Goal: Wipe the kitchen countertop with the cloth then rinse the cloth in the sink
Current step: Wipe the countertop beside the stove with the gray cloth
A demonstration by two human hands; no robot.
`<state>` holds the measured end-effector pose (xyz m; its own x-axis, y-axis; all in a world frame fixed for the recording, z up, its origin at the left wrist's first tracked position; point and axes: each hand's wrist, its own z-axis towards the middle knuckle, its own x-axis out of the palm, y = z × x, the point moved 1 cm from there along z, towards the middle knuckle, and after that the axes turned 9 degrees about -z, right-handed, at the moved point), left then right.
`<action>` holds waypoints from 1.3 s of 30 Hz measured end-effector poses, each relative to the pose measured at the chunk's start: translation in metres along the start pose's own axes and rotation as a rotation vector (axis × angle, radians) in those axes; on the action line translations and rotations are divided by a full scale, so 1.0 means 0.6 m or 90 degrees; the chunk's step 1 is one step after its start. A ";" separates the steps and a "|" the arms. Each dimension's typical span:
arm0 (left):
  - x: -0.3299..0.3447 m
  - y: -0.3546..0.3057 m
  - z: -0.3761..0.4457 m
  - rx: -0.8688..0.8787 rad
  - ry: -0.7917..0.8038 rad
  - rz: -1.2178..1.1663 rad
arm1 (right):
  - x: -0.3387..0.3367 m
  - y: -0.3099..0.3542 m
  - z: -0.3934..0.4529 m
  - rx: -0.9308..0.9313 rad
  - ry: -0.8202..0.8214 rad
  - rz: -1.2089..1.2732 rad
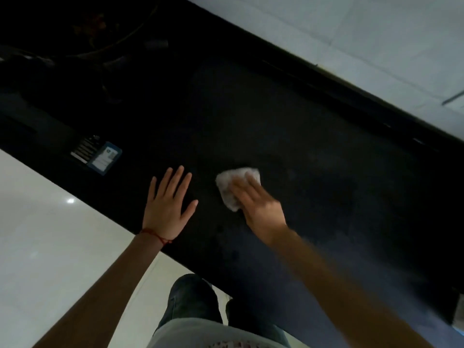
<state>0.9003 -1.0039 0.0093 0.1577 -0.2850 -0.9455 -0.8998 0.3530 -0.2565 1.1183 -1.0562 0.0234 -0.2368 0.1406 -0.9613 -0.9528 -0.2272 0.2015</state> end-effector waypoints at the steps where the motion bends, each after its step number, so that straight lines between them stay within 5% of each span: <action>1: 0.000 0.001 -0.001 0.002 -0.003 -0.005 | -0.003 -0.005 -0.012 -0.073 0.013 -0.008; 3: 0.000 0.004 -0.001 0.007 -0.009 -0.013 | -0.010 -0.040 0.005 -0.116 0.005 -0.042; 7: 0.002 0.008 0.000 0.011 -0.007 0.001 | -0.003 -0.060 0.104 0.222 0.025 -0.008; 8: 0.002 0.008 0.002 0.011 -0.010 0.003 | 0.005 -0.038 0.108 0.225 0.024 0.003; 13: 0.002 0.010 0.001 0.013 -0.016 -0.017 | 0.014 -0.012 0.066 -0.122 0.035 -0.029; 18: -0.001 0.020 0.000 0.013 -0.052 -0.086 | 0.008 -0.036 0.181 0.242 0.081 0.005; 24: -0.005 0.056 -0.029 -0.086 -0.064 -0.059 | 0.031 0.021 0.107 -0.190 0.006 -0.030; 29: -0.006 0.056 -0.028 -0.090 -0.045 -0.038 | 0.023 -0.002 0.199 0.155 -0.013 -0.014; 34: -0.007 0.057 -0.028 -0.093 -0.037 -0.033 | 0.033 0.038 0.122 -0.114 -0.003 -0.033; 39: -0.004 0.055 -0.027 -0.108 -0.025 -0.044 | 0.011 -0.059 0.126 0.325 -0.059 -0.037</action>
<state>0.8637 -1.0063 0.0068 0.2339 -0.2667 -0.9350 -0.9415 0.1778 -0.2862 1.1363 -0.9746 0.0241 -0.1753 0.2282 -0.9577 -0.9305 0.2795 0.2369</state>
